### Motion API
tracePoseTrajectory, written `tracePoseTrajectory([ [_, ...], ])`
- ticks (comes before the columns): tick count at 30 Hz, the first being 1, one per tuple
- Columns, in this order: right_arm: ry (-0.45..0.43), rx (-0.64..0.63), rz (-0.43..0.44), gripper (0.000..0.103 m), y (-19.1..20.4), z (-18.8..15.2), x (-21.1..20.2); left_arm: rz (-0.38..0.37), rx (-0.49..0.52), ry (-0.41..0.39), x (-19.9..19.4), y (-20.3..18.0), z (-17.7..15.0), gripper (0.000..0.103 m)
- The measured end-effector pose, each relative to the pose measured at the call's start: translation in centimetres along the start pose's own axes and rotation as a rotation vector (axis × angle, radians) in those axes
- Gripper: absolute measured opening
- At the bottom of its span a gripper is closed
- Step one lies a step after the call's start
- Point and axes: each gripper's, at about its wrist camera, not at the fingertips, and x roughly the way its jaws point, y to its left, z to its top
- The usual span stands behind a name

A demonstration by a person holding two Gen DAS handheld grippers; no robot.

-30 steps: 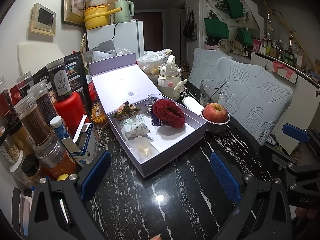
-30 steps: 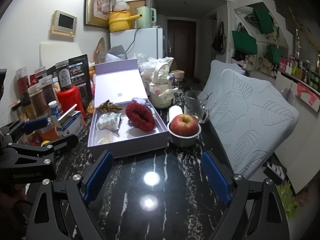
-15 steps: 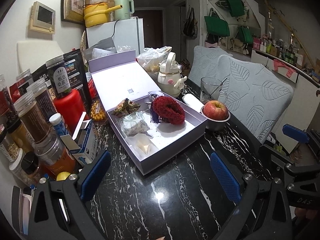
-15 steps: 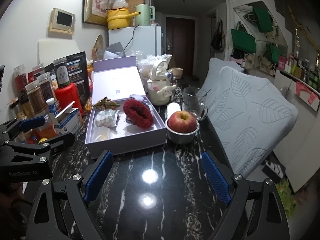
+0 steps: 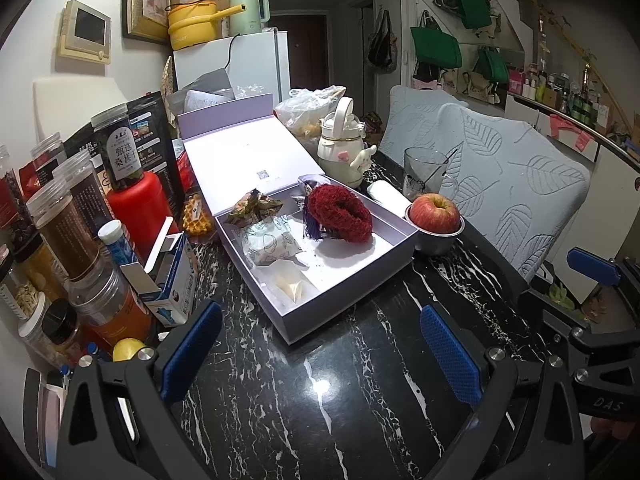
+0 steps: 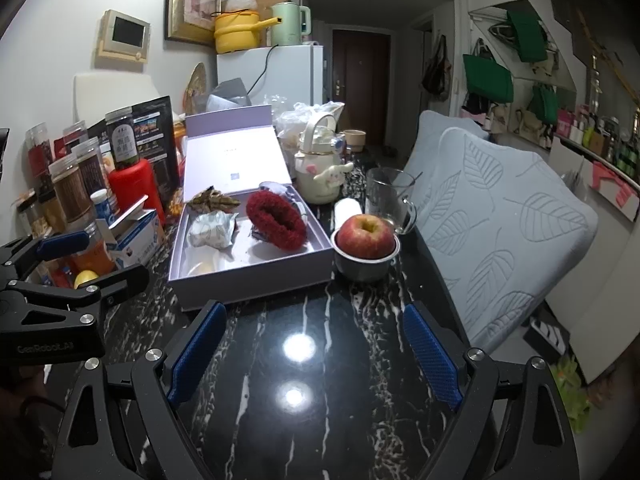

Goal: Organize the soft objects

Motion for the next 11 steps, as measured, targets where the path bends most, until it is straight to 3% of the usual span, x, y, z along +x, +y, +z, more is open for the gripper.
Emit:
tracePoseTrajectory([
  [11, 0.014, 0.0, 0.003, 0.091, 0.18, -0.16, 0.39, -0.005, 0.007, 0.013, 0.37, 0.14, -0.26, 0.101],
])
